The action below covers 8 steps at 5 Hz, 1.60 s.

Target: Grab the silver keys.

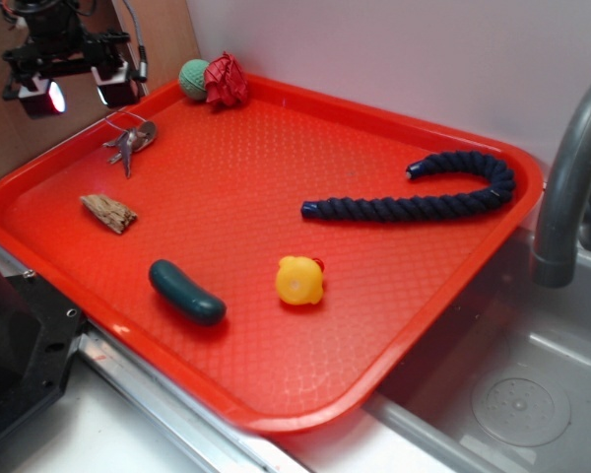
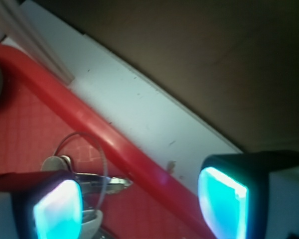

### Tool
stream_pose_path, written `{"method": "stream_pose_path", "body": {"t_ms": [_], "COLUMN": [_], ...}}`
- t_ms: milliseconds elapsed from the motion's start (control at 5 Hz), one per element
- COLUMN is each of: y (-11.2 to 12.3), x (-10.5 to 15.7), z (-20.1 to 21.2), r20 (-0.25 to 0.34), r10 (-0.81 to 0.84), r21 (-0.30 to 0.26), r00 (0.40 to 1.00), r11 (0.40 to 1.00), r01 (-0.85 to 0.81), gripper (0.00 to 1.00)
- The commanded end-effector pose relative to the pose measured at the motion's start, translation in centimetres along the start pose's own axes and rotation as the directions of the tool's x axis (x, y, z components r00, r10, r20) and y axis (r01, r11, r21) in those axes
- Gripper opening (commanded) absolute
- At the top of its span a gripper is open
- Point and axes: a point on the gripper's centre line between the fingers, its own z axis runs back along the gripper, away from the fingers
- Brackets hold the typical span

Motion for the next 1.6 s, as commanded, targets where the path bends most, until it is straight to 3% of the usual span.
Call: {"method": "stream_pose_path", "body": {"t_ms": [0,200,600,1400], "y": [-1.6,-3.2,-5.5,-3.9], "x": [0.0,-1.0,-2.6,0.3], "z": [-0.2,-1.1,-1.4,-3.9], "r20": [0.005,-0.05,-0.159,-0.21], "r10": [-0.055,-0.045,-0.041,0.036], "r21": [-0.03,-0.067,-0.045,-0.009], "r00": [0.998,0.998,0.986,0.977], "r11": [0.998,0.997,0.998,0.999], "r01": [0.055,0.042,0.035,-0.038], "gripper": [1.0,1.0,1.0,1.0]}}
